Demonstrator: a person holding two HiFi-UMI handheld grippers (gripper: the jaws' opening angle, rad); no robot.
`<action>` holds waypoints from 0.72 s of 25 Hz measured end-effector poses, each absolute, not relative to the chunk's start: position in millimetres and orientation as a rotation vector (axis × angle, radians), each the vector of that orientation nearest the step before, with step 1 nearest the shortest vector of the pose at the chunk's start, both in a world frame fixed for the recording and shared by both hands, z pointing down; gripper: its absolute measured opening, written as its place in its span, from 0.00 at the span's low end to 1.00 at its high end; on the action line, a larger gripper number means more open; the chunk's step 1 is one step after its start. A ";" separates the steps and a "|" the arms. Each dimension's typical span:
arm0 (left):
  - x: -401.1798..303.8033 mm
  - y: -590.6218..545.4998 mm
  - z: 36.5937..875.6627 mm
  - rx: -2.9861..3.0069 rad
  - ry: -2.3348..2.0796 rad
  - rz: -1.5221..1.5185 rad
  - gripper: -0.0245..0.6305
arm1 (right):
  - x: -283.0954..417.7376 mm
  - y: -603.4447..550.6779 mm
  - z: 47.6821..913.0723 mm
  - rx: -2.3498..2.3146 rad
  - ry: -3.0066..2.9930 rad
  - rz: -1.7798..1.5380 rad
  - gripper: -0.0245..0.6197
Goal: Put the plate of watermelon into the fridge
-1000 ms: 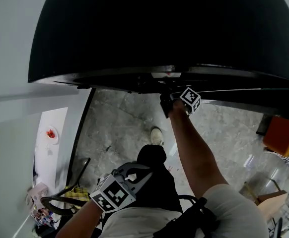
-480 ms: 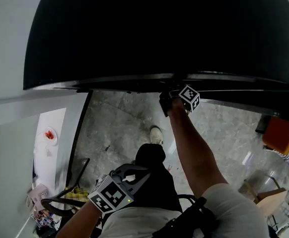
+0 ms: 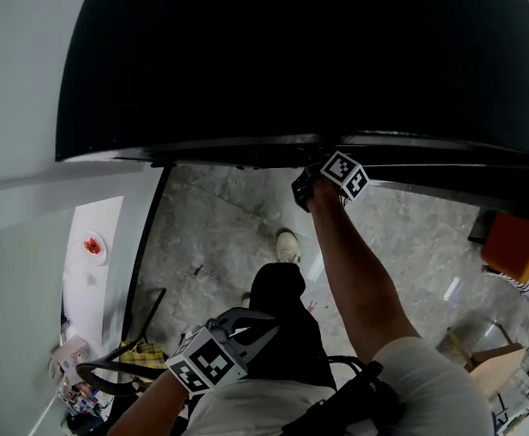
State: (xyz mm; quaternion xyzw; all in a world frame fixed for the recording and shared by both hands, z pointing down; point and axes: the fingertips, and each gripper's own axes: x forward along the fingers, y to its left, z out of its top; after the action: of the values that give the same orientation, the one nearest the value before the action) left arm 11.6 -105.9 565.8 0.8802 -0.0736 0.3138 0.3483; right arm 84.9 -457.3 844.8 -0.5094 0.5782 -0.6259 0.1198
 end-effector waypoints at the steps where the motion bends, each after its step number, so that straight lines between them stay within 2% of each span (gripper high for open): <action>1: 11.0 -104.6 565.4 2.279 -0.191 0.820 0.06 | 85.2 -457.5 843.2 -1.526 1.745 -1.816 0.28; 12: 11.5 -103.7 561.7 2.272 -0.204 0.794 0.06 | 90.0 -449.0 842.8 -1.972 2.469 -1.571 0.40; 18: 12.5 -102.5 562.5 2.267 -0.203 0.793 0.06 | 95.5 -447.5 847.2 -1.993 2.513 -1.589 0.47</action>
State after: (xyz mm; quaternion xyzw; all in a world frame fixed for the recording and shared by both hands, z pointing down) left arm 12.5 -102.5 562.5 0.8784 -0.0787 0.3072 0.3575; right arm 95.5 -447.5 847.2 -0.5434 0.6853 -0.4334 -0.2173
